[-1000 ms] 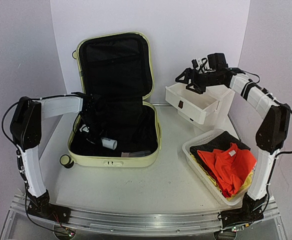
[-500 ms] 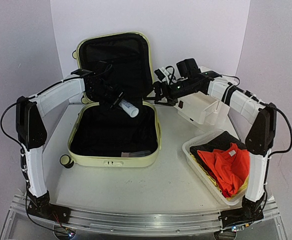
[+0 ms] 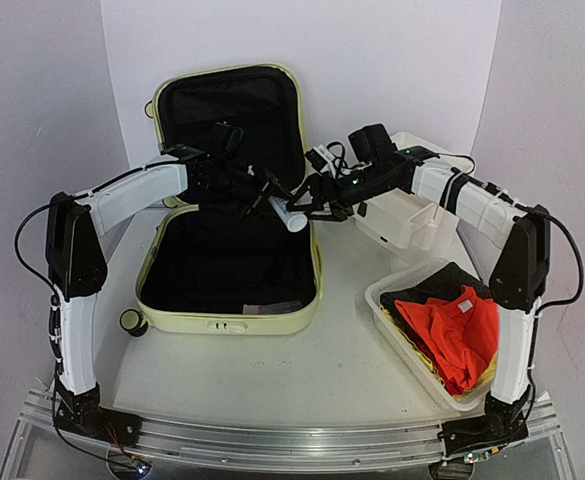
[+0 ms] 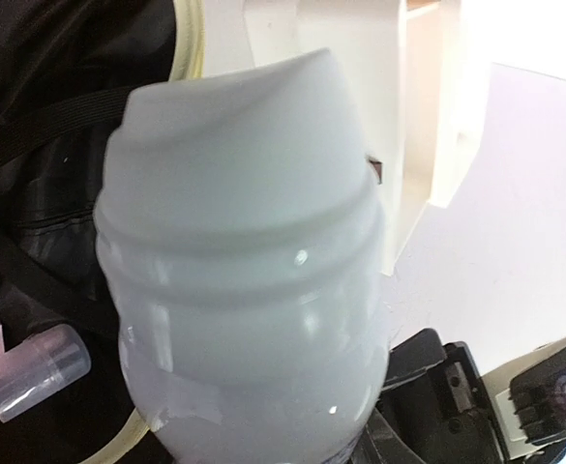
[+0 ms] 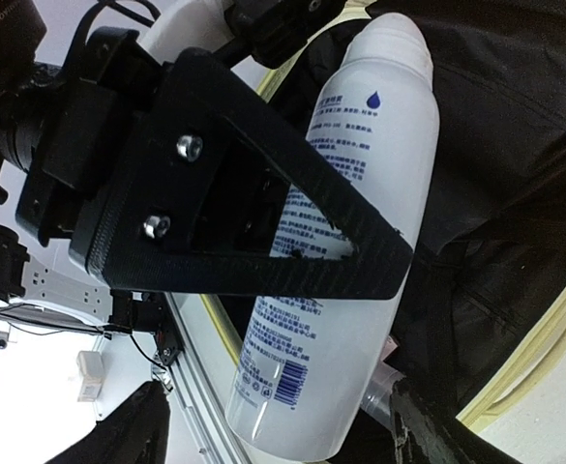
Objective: Open, take out, and arrange the luggage
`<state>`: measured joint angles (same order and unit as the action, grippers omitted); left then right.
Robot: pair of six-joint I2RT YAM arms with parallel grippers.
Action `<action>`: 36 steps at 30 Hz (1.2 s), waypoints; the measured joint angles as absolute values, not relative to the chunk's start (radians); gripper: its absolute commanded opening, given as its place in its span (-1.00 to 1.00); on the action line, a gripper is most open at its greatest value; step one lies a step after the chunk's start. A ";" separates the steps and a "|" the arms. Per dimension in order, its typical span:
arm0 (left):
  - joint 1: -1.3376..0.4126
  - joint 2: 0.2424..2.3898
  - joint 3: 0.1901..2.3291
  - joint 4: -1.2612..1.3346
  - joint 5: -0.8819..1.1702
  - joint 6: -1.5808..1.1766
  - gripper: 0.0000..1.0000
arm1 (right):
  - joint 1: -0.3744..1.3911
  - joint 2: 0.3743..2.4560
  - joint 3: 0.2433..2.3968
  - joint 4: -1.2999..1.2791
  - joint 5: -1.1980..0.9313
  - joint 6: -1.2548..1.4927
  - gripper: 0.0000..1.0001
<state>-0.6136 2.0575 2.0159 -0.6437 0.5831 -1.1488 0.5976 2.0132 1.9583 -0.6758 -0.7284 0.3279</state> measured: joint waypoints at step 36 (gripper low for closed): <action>-0.628 2.015 1.868 -0.359 0.622 -1.191 -0.03 | 0.606 2.059 1.964 -0.672 -0.721 0.457 -0.29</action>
<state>-0.6277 2.0148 1.8679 -0.3588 0.6216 -1.1908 0.6056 2.0594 1.9636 -0.6720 -0.7212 0.4568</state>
